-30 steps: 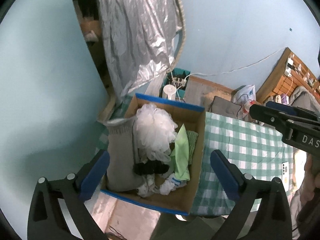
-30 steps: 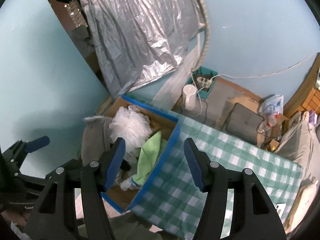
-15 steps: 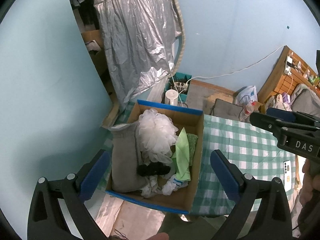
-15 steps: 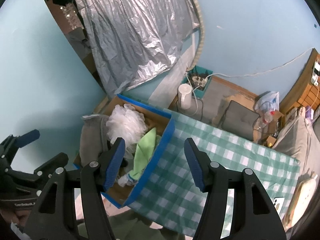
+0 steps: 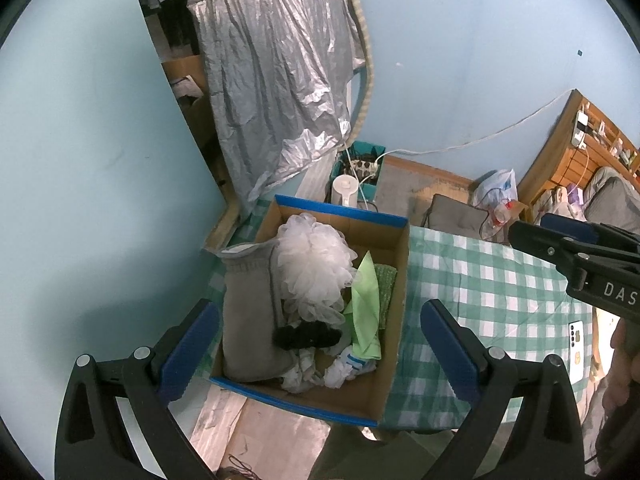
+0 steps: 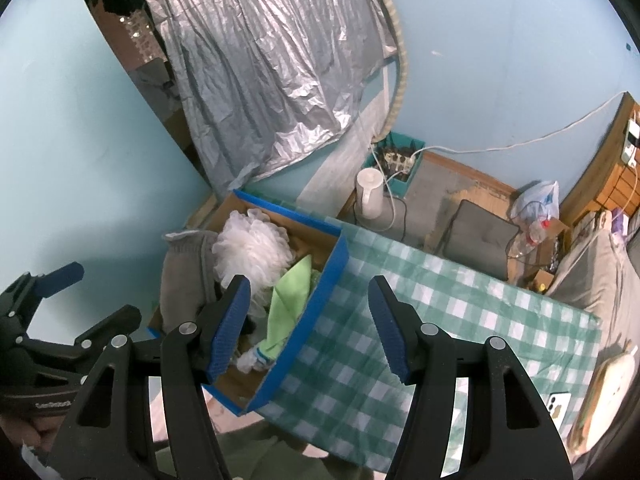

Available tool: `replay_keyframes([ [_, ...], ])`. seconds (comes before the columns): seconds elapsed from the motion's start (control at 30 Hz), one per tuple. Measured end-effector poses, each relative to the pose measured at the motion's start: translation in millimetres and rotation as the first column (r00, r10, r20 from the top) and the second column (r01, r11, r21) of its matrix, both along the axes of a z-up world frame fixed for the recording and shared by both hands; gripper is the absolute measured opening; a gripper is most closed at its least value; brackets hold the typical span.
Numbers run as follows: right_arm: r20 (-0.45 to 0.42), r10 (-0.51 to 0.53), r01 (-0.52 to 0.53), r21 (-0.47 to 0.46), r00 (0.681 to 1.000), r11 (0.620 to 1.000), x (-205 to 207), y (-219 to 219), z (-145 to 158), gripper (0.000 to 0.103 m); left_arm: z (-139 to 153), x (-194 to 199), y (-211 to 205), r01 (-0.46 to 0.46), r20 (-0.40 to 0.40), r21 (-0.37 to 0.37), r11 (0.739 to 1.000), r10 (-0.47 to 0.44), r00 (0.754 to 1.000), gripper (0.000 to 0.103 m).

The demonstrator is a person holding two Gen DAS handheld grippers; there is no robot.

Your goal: Organize soft objects

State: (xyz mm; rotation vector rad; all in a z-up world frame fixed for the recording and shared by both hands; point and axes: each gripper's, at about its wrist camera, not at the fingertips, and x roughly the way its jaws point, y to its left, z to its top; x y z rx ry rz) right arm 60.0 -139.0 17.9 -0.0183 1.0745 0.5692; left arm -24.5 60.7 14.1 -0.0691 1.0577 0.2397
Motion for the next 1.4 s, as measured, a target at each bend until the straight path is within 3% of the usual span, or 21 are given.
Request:
replay_keyframes([
  [1.4, -0.005, -0.011, 0.011, 0.002, 1.000, 1.000, 3.4, 3.5, -0.6, 0.060, -0.8, 3.4, -1.4, -0.001, -0.004, -0.001, 1.000, 0.001, 1.000, 0.101],
])
